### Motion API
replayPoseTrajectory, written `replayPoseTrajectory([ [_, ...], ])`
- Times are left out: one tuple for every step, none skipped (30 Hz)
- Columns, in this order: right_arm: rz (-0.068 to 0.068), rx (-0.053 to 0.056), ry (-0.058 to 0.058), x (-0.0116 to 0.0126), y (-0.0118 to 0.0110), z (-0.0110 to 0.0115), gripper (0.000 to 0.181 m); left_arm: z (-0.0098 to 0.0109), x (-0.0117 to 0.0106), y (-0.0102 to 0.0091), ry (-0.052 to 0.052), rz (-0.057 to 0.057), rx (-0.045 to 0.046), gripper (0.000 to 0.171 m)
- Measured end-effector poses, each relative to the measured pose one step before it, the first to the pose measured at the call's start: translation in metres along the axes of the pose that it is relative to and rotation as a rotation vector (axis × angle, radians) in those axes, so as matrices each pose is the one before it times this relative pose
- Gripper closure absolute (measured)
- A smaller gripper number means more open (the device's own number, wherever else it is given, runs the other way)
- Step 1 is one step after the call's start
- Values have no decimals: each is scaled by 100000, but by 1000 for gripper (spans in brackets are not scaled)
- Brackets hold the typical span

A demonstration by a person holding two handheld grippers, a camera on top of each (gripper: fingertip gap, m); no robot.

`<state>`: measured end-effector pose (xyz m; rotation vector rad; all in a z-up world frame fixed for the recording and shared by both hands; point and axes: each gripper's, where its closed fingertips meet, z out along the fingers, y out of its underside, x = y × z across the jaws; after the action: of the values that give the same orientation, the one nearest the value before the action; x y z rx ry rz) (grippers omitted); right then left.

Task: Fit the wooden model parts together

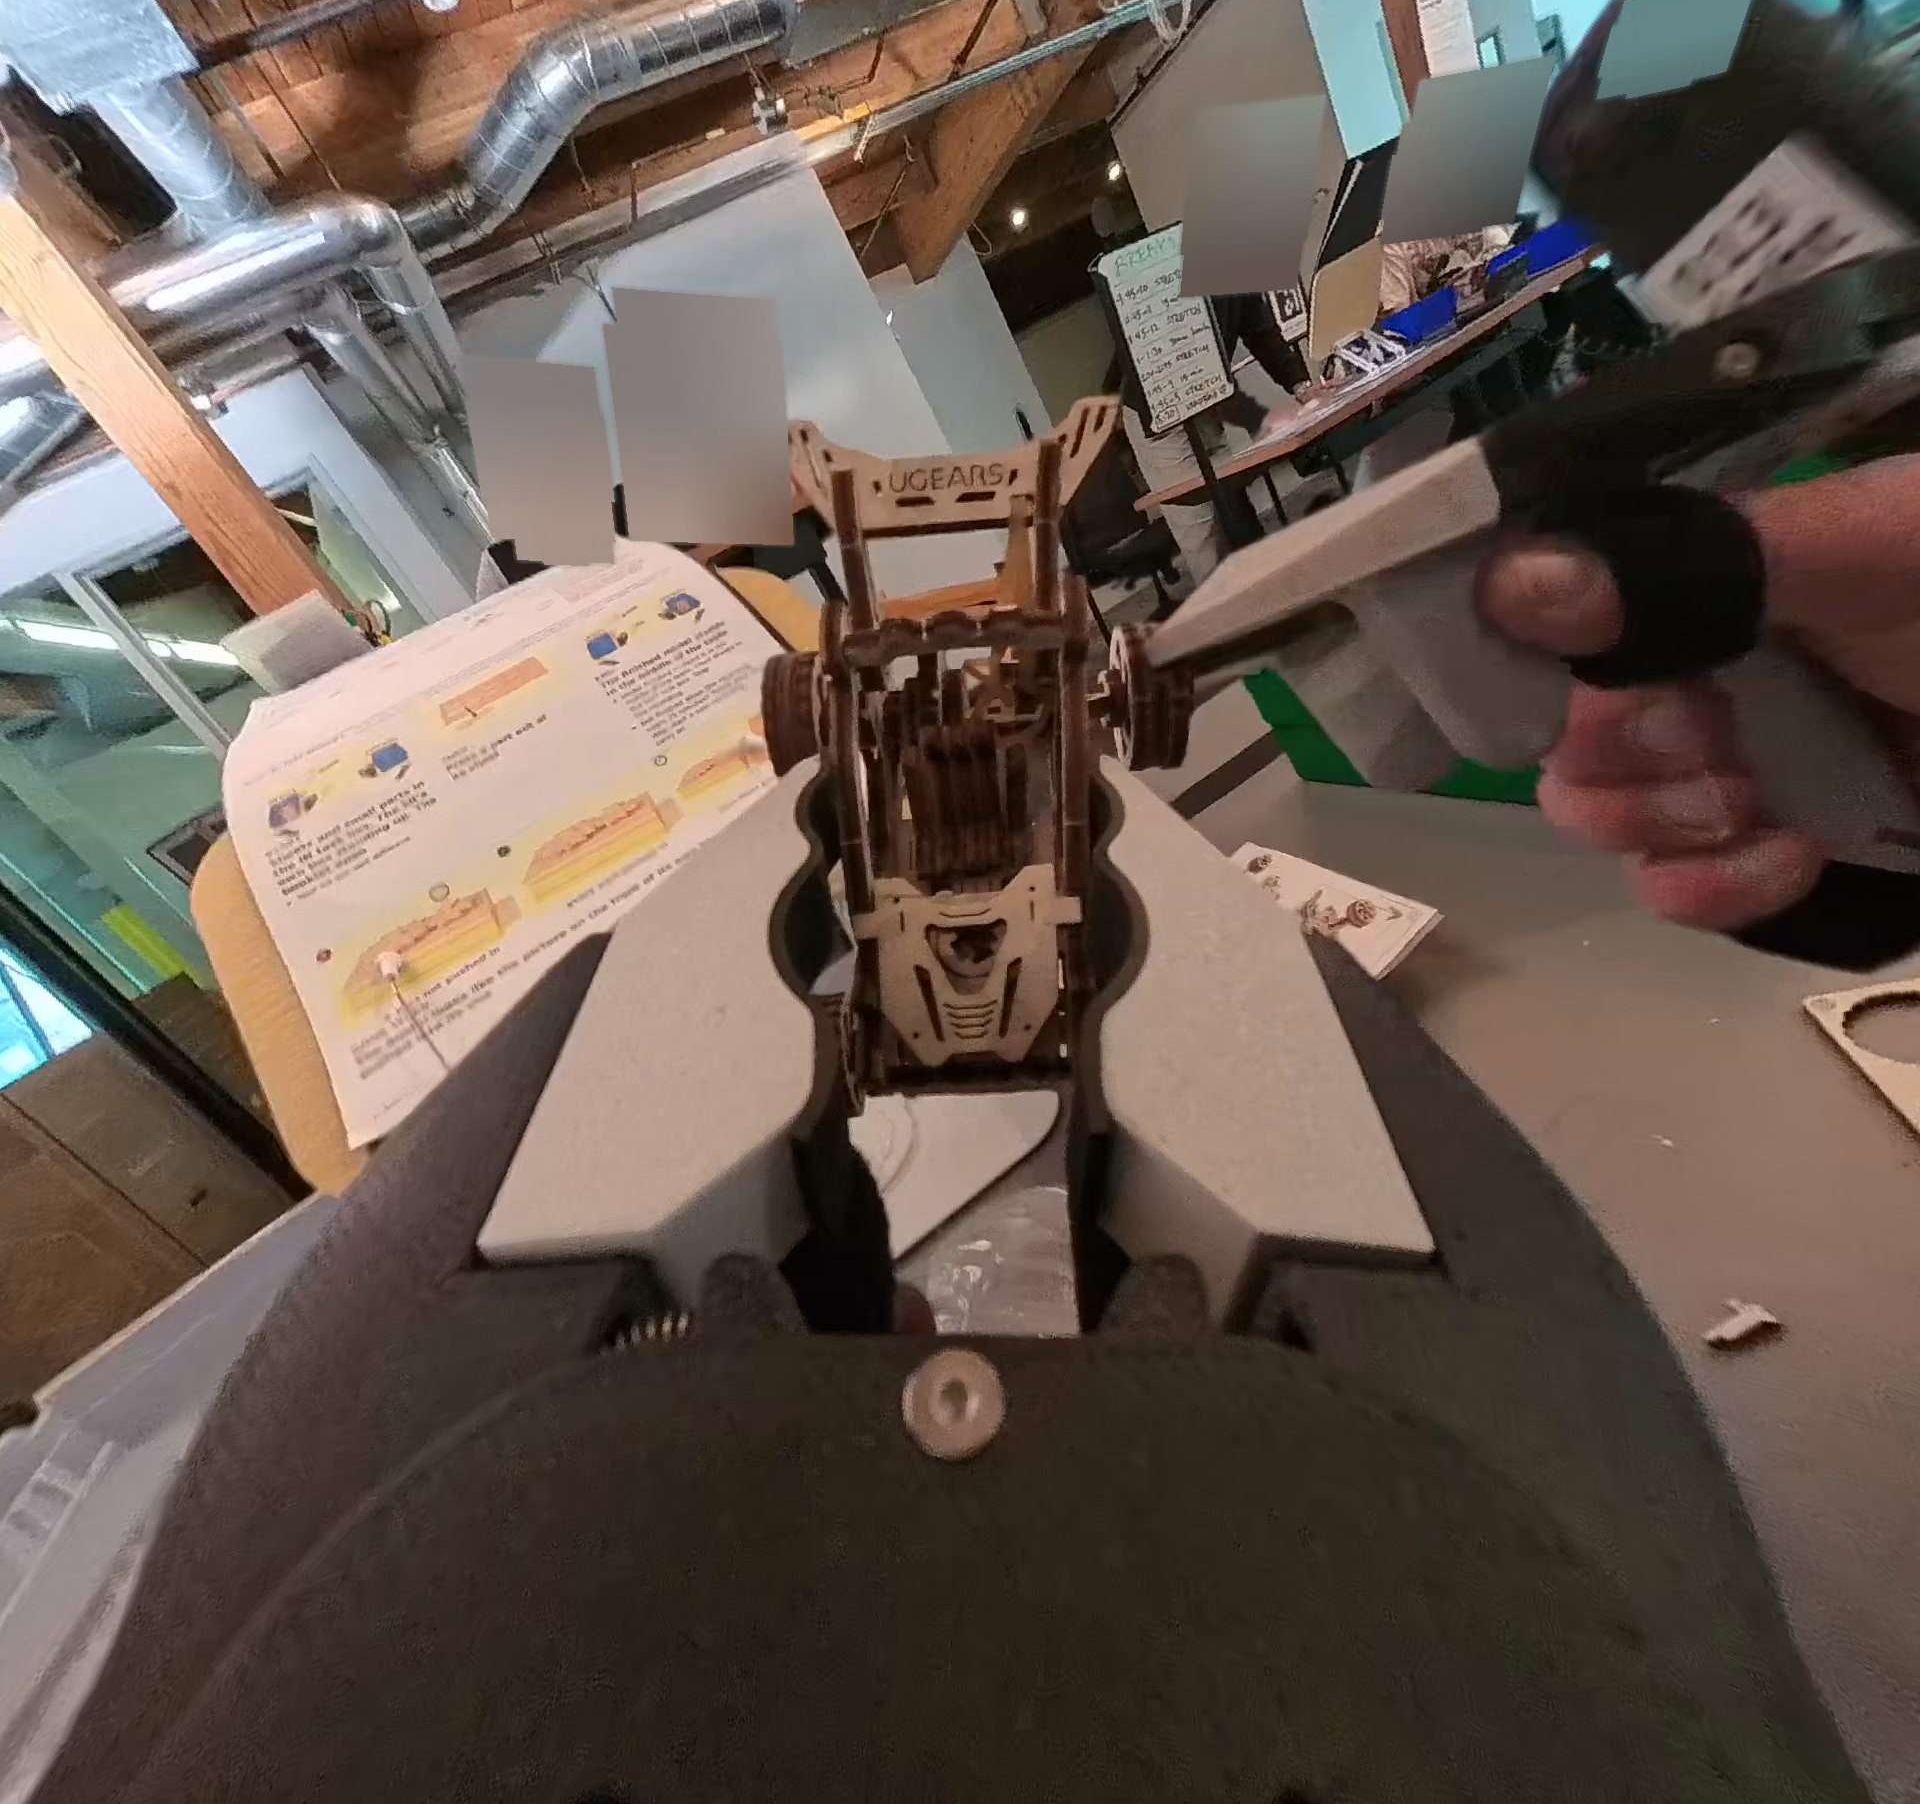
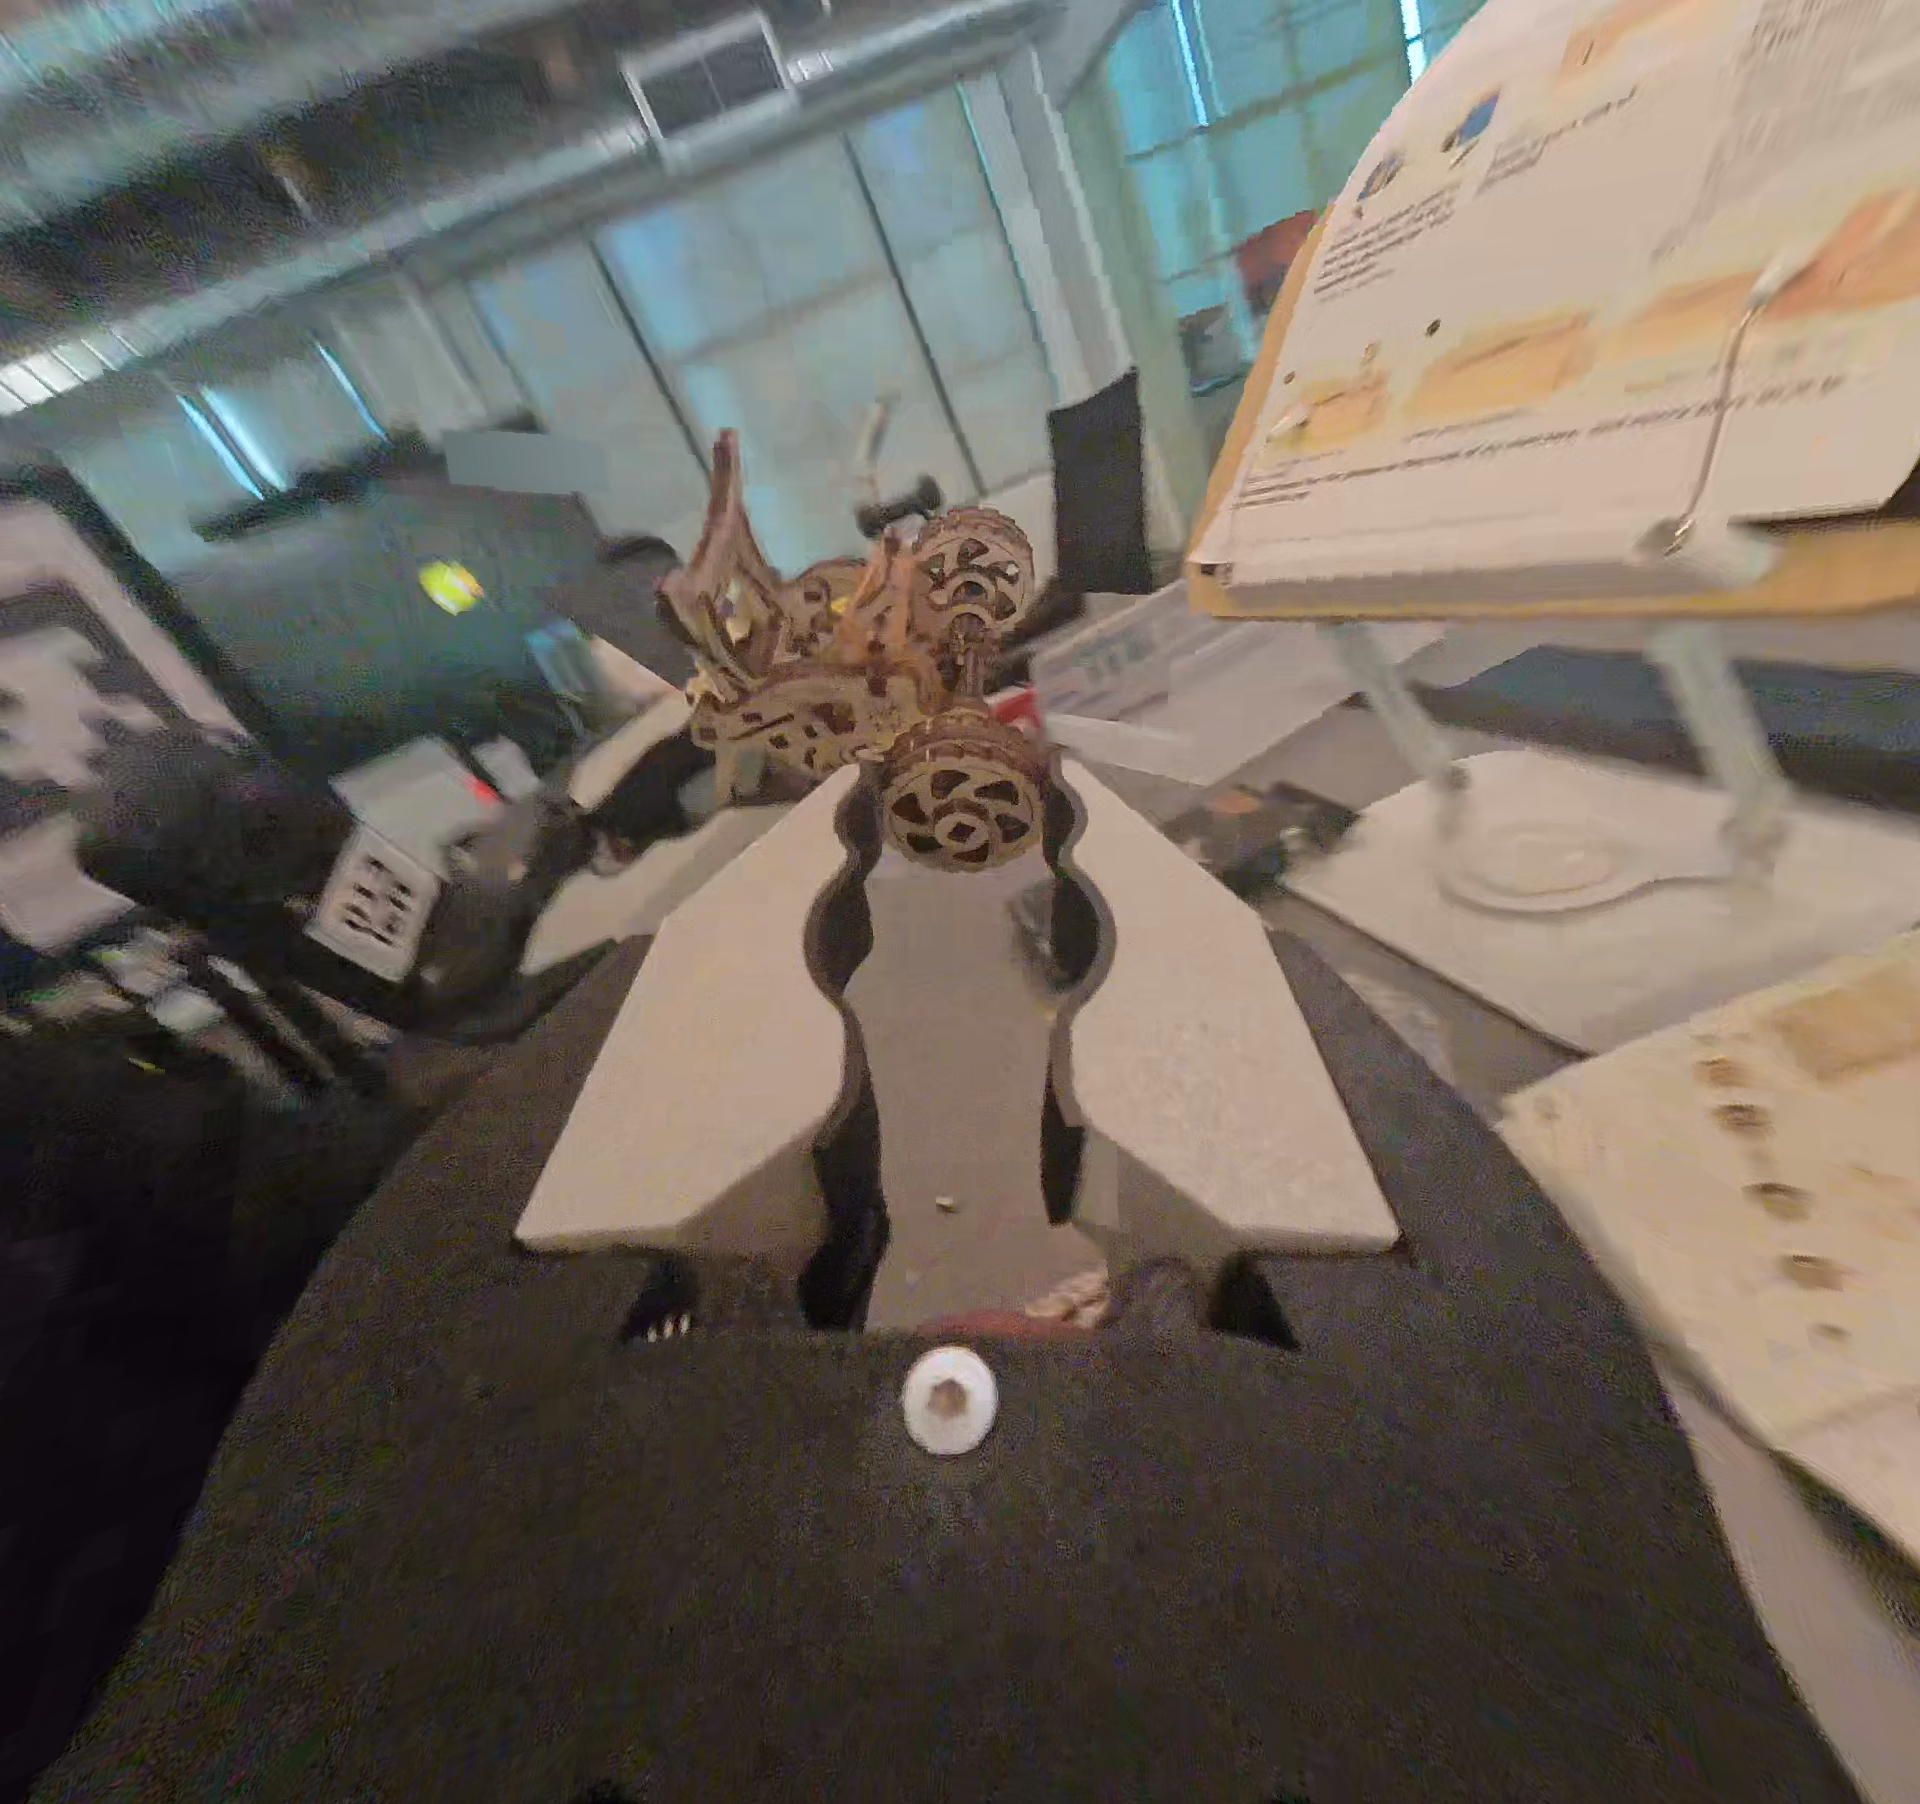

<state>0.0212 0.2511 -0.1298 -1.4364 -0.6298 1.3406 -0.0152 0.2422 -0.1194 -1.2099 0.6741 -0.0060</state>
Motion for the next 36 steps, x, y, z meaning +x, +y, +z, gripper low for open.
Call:
replayPoseTrajectory([
  [11992,3251,-5537,-97,32,66,152,-122,-46,-76,36,1532,1245,130],
  [4669,1274,-2816,45,214,88,153,-87,2,83,379,1104,-4,130],
  [-4040,-611,-664,-32,266,15,152,-97,44,54,683,639,452,130],
  [-10182,-1386,1736,-203,169,-73,152,-128,80,-7,588,317,1001,130],
  [-11301,-1013,5102,-10,-31,-131,145,-172,13,-94,98,-164,1147,130],
  [-13839,-2559,5584,-144,49,-54,136,-199,-45,-247,-45,-603,1564,130],
  [-15806,-4579,5947,-398,213,213,132,-148,-59,-227,-151,195,749,131],
  [-14331,-3309,5251,-247,40,33,131,-104,-15,-220,-293,1661,506,130],
  [-11146,-1142,2755,-463,-285,-2,132,-88,180,-338,733,1480,1102,130],
  [-8554,-1466,1571,-400,-132,105,139,-47,256,-320,878,1403,662,130],
  [-7336,-2702,497,-421,153,125,146,-23,136,-363,-178,1254,546,130],
  [-3633,-1077,766,-196,81,71,148,-17,51,-297,-498,617,166,130],
  [13,2468,280,-42,-341,-192,149,-42,-2,-319,-237,87,950,130],
  [2949,2252,-1289,-109,-335,-139,149,-28,-18,-197,14,105,428,130],
  [5063,1155,-2080,-116,-150,-46,149,-15,-1,-156,-7,559,208,130],
  [8200,2663,-3390,-83,-270,-107,149,-37,-19,-215,-248,773,700,130],
  [11967,3375,-5252,-179,-275,-67,149,-40,-46,-215,-498,992,649,130],
  [15269,4482,-6829,-211,-326,-43,150,-29,-47,-258,-391,1315,965,130],
  [17193,5122,-8433,-292,-327,-40,149,-33,-57,-264,-378,1248,1047,130],
  [17723,5041,-8539,-278,-265,38,150,-5,-64,-194,-634,1962,691,130],
  [17040,4250,-8037,-248,-76,103,149,-19,-71,-32,-501,1535,20,130],
  [15629,2565,-9007,-168,75,46,149,-47,-13,25,228,1247,171,130],
  [7360,1010,-4455,83,113,-72,150,-28,107,179,563,1463,-649,130],
  [-2977,316,1576,322,134,-54,149,-13,98,239,177,708,-1019,130],
  [-3900,-607,2022,188,115,-39,149,-52,56,133,274,-884,-178,130],
  [-1237,-895,476,15,55,47,149,-70,-14,89,120,-1102,-47,129],
  [-2227,-620,285,-77,8,51,149,-55,-43,68,-182,-825,-142,130],
  [-5343,-406,2150,1,-18,-114,149,-17,-5,107,238,-945,-640,130],
  [-5229,-1186,2624,100,32,-1,149,-18,-26,32,670,-1531,-325,130],
  [-6434,-1677,3012,100,29,32,148,-44,-59,-133,557,-1834,456,130],
  [-6694,-106,4010,137,-228,-83,142,-70,-288,-202,-1086,-1306,786,130],
  [-6349,-1091,6171,492,-258,-108,127,-48,-289,-112,-986,-342,263,130],
  [-8345,-3158,5251,231,-25,-77,131,2,-179,73,-398,87,-845,130],
  [-10355,-3816,5179,117,45,6,134,-8,-69,46,-185,626,-456,130],
  [-11627,-5070,5175,83,151,83,135,-24,-3,72,-207,1231,-377,130],
  [-10698,-3111,3605,-127,-102,24,141,-27,-37,51,-440,826,-122,130],
])
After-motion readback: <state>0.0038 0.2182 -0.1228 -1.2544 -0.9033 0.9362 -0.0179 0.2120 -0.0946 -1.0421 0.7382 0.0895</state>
